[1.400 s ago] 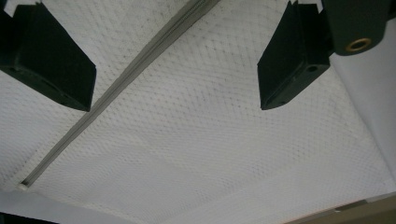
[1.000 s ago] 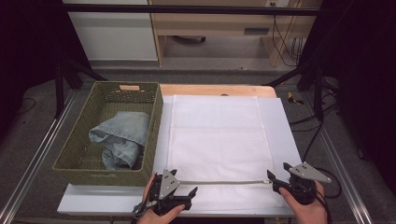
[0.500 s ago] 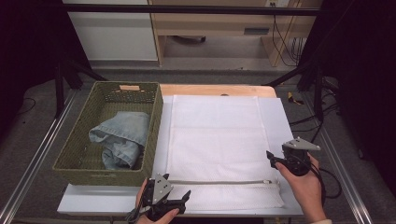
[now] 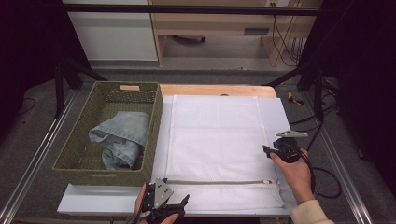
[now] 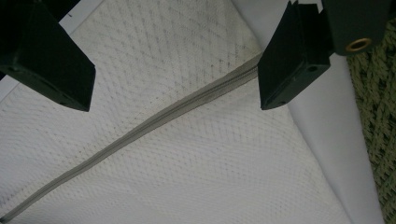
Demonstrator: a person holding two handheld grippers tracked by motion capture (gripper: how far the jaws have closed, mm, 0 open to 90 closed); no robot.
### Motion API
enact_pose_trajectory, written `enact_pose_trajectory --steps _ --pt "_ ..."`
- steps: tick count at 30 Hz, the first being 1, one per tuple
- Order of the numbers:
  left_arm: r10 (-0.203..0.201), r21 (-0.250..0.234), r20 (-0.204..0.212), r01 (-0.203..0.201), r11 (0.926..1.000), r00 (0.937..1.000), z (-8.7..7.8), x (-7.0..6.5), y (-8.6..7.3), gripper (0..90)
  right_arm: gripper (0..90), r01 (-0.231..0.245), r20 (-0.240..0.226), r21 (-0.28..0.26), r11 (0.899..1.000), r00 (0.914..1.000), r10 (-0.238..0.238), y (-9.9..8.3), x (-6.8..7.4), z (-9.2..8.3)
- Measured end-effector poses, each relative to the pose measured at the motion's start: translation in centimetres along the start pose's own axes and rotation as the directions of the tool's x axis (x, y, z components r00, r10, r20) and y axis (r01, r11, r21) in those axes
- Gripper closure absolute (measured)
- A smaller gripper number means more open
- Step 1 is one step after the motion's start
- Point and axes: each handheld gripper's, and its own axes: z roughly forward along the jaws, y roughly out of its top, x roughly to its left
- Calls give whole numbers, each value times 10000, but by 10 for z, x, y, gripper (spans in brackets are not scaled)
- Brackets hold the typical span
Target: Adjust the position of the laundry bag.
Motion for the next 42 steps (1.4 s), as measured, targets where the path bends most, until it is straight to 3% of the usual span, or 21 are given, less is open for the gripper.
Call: enact_pose_trajectory --steps 9,32,42 --pt "8 25 -156 -8 10000 9999 0 0 0 114 639 -63 42 307 9995 10000 61 0 0 13" --pt "-112 196 -202 116 9997 9997 1 2 -1 111 666 -136 30 675 9976 9999 135 -5 -4 22" --pt "-112 234 -231 117 9997 9997 2 2 -1 113 813 82 64 682 9976 9999 -86 -6 -2 22"
